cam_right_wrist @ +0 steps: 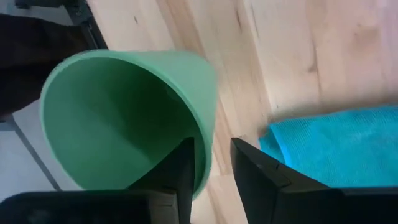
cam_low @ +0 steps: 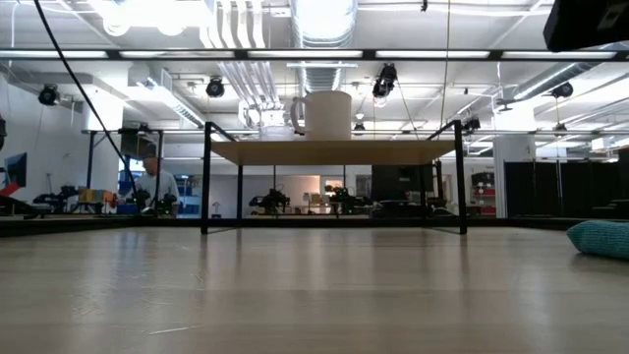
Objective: Stack small to large cups/mugs on shelf
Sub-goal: Put the green cup on the shelf
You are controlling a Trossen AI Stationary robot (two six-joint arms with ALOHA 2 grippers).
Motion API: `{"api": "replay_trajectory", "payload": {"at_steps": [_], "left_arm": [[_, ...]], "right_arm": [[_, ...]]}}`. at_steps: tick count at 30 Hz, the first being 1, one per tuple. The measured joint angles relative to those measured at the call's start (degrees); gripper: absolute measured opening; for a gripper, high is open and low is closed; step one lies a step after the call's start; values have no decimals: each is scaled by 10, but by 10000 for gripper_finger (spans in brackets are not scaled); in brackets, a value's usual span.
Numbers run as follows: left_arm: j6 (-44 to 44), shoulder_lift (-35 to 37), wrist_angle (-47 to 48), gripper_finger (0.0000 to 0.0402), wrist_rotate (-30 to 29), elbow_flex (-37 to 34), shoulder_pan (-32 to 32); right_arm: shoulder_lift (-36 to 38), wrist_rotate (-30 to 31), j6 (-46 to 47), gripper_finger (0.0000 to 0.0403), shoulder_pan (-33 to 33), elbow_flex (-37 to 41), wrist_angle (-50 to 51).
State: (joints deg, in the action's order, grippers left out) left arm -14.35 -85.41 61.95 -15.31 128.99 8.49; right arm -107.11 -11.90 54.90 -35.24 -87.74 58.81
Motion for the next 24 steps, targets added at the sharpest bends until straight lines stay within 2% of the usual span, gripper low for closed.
{"api": "replay_trajectory", "payload": {"at_steps": [3,7,13,17,22,24], "left_arm": [[0,0,0,80,0,0,0],[-18,0,0,80,0,0,0],[-30,-1,0,80,-2,0,2],[-31,-2,0,80,-15,0,2],[-31,-2,0,80,-40,0,2],[-31,-2,0,80,-49,0,2]], "right_arm": [[-5,0,-8,78,1,0,-8],[-4,2,-25,20,7,0,-5],[22,1,-40,10,30,-3,24],[40,11,-74,10,58,-39,122],[50,67,-127,9,109,-112,287],[53,87,-148,9,132,-140,318]]}}
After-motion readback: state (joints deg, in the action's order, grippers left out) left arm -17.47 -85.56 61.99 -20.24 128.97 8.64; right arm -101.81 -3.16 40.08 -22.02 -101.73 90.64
